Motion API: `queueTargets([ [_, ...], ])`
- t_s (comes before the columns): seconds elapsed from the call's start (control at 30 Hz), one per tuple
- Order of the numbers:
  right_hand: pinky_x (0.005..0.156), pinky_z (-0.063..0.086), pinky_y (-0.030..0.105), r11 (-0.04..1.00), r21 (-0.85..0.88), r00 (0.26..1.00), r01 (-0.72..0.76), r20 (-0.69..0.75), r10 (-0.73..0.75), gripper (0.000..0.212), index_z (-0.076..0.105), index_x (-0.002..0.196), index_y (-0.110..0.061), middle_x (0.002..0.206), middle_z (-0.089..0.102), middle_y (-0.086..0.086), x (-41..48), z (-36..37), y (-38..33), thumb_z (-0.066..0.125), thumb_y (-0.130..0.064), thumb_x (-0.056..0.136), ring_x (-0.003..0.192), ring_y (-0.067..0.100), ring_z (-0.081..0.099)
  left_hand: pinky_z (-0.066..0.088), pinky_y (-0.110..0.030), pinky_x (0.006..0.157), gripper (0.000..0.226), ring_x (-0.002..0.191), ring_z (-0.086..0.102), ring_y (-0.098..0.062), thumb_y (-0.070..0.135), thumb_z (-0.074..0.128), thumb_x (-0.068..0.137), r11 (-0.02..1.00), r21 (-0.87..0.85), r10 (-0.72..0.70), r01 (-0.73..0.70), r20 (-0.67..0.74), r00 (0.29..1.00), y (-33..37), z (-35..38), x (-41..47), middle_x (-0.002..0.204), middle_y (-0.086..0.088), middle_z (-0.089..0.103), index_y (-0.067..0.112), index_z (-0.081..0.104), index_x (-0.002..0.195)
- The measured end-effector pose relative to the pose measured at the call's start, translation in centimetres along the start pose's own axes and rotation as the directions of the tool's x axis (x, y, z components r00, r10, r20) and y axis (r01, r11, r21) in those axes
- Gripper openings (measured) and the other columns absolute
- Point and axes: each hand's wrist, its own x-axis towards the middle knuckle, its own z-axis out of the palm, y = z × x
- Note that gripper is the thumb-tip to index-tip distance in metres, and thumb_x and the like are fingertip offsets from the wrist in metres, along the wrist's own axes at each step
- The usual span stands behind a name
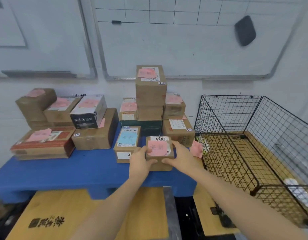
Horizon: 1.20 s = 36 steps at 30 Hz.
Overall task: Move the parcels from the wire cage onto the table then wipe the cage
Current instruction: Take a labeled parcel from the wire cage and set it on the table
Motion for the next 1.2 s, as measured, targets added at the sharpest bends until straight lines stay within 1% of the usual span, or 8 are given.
queueTargets([
  [0.23,0.103,0.039,0.035,0.992,-0.126,1.000,-0.013,0.022,0.016,0.043,0.051,0.136,-0.013,0.135,0.049,0.009,1.0,2.1,0.8,0.058,-0.016,0.094,0.125,0.026,0.045,0.047,-0.030,0.084,0.034,0.093,0.046,-0.014,0.013,0.073,0.081,0.999,-0.004,-0.034,0.034,-0.035,0.999,-0.7,1.6,0.0,0.111,-0.003,0.052,0.014,0.059,0.112],
  [0.47,0.102,0.040,0.036,0.989,-0.145,0.999,0.021,0.052,-0.014,0.045,0.048,0.138,-0.014,0.135,0.047,0.010,2.1,2.1,1.5,0.056,-0.013,0.094,0.124,0.027,0.046,0.051,-0.039,0.085,0.037,0.101,0.056,-0.022,0.016,0.071,0.082,0.998,0.046,-0.044,0.046,-0.043,0.998,-0.8,2.2,0.6,0.122,-0.003,0.054,0.016,0.055,0.116],
  [0.57,0.098,0.044,0.035,0.985,-0.171,0.996,0.015,0.085,0.000,0.055,0.040,0.143,-0.017,0.132,0.046,0.010,2.3,1.8,1.7,0.059,-0.015,0.091,0.121,0.028,0.047,0.050,-0.034,0.086,0.043,0.118,0.049,-0.019,0.026,0.070,0.082,0.993,0.115,-0.008,0.018,-0.081,0.997,-0.3,1.9,0.6,0.137,0.002,0.046,0.018,0.055,0.122],
  [0.67,0.091,0.048,0.039,0.986,-0.160,0.999,0.044,0.030,-0.040,0.052,0.043,0.135,-0.015,0.122,0.050,0.011,2.9,1.4,1.4,0.062,-0.015,0.086,0.113,0.028,0.050,0.048,-0.030,0.084,0.046,0.124,0.042,-0.016,0.030,0.069,0.080,0.987,0.150,0.087,-0.066,-0.143,0.986,1.2,1.4,1.0,0.139,0.005,0.042,0.019,0.056,0.122],
  [0.8,0.087,0.047,0.043,0.991,-0.113,0.988,0.065,-0.130,-0.079,0.042,0.047,0.124,-0.010,0.117,0.054,0.011,3.4,-0.1,1.2,0.059,-0.009,0.084,0.108,0.028,0.052,0.036,-0.027,0.097,0.042,0.129,0.040,-0.017,0.023,0.064,0.081,0.983,0.092,0.173,-0.160,-0.155,0.973,3.5,0.5,2.1,0.138,0.002,0.045,0.018,0.055,0.122],
  [1.0,0.096,0.046,0.037,0.993,-0.106,0.964,-0.055,-0.266,0.025,0.049,0.042,0.135,-0.012,0.129,0.052,0.007,2.8,-3.1,3.4,0.059,-0.014,0.089,0.116,0.023,0.052,0.026,-0.037,0.114,0.060,0.140,0.029,-0.018,0.037,0.060,0.088,0.916,0.175,0.358,-0.362,0.055,0.932,6.6,-1.5,4.3,0.154,0.002,0.028,0.026,0.038,0.142],
  [1.1,0.098,0.045,0.043,0.992,-0.043,0.944,-0.117,-0.314,0.098,0.051,0.040,0.136,-0.016,0.129,0.052,0.004,2.7,-4.1,4.7,0.062,-0.021,0.090,0.117,0.021,0.051,0.016,-0.039,0.118,0.067,0.144,0.018,-0.018,0.047,0.052,0.092,0.797,0.309,0.474,-0.519,0.212,0.854,8.9,-2.0,5.3,0.158,0.001,0.017,0.026,0.023,0.150],
  [1.2,0.095,0.046,0.040,0.986,-0.060,0.932,-0.154,-0.341,0.125,0.050,0.041,0.135,-0.015,0.127,0.052,0.005,3.1,-4.4,5.6,0.061,-0.017,0.089,0.115,0.022,0.052,0.006,-0.037,0.118,0.071,0.147,0.006,-0.016,0.052,0.041,0.095,0.660,0.434,0.499,-0.613,0.357,0.790,10.9,-2.0,6.6,0.160,0.001,0.005,0.024,0.010,0.153],
])
